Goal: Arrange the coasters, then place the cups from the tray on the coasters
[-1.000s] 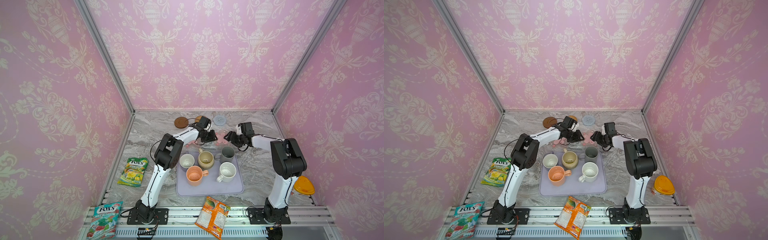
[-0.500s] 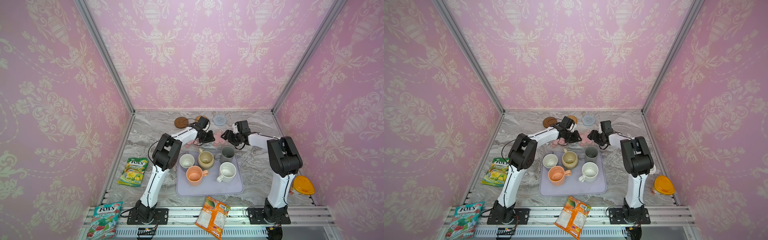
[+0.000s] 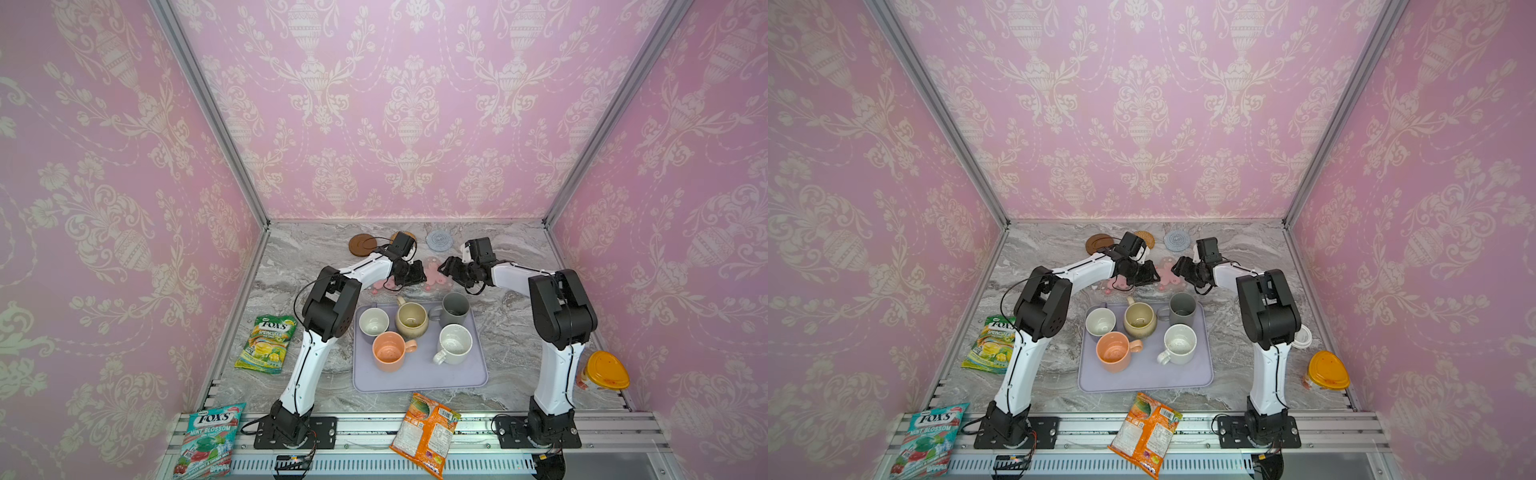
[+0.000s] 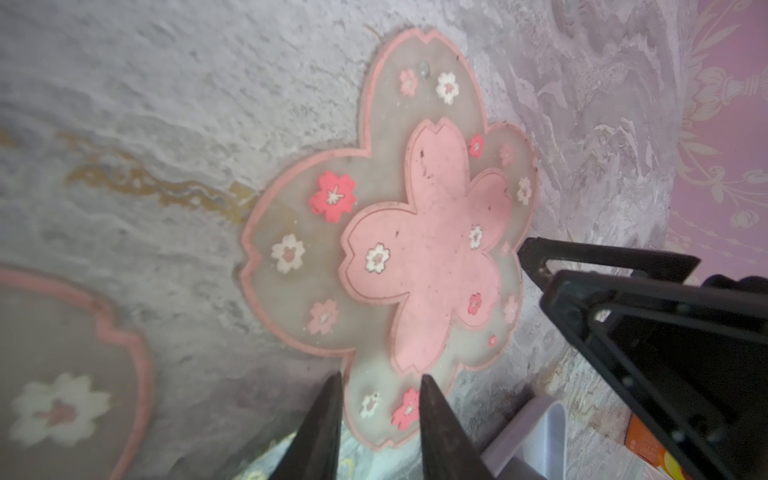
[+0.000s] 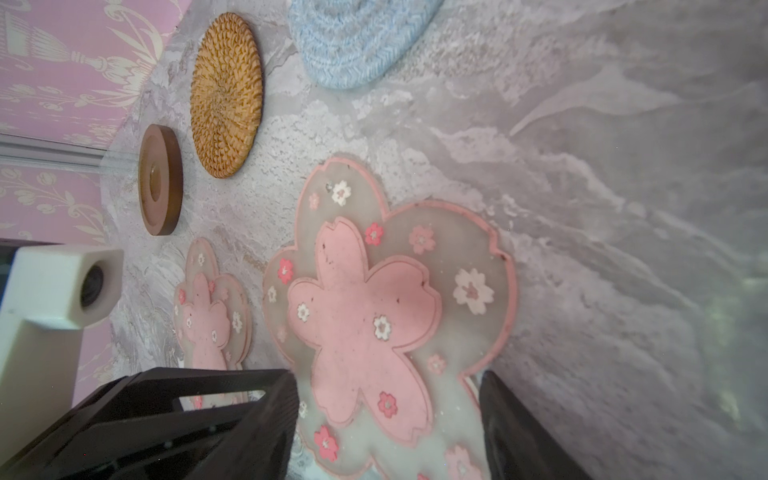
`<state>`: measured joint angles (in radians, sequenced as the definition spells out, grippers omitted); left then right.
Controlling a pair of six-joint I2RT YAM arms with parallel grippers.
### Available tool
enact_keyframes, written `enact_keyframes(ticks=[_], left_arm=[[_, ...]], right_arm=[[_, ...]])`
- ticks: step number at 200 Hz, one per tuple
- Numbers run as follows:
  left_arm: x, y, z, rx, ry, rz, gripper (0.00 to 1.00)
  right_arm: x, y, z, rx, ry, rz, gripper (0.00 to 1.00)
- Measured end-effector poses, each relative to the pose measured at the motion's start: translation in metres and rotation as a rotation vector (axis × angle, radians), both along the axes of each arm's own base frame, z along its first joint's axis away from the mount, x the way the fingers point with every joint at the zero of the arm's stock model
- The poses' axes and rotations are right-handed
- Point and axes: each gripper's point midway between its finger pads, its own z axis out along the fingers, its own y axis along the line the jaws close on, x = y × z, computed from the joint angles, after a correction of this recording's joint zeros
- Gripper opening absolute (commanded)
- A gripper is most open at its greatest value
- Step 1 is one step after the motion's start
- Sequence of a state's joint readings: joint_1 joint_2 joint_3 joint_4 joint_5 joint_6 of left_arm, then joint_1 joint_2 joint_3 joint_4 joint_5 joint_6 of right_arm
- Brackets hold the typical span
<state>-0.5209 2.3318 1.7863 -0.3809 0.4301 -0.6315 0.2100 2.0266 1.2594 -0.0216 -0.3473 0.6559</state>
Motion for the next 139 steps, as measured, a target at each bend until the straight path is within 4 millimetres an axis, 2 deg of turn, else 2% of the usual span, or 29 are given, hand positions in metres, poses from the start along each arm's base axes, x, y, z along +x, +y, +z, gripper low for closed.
enact_keyframes(ticks=[59,139], left_arm=[[-0.009,0.01,0.0,0.007,0.018,0.013,0.34],[-0.005,0.018,0.0,0.005,0.025,0.033,0.34]], right_arm=[[-0.003,0.012,0.001,0.006,-0.002,0.018,0.71],[-0.004,0.015,0.0,0.013,0.004,0.015,0.71]])
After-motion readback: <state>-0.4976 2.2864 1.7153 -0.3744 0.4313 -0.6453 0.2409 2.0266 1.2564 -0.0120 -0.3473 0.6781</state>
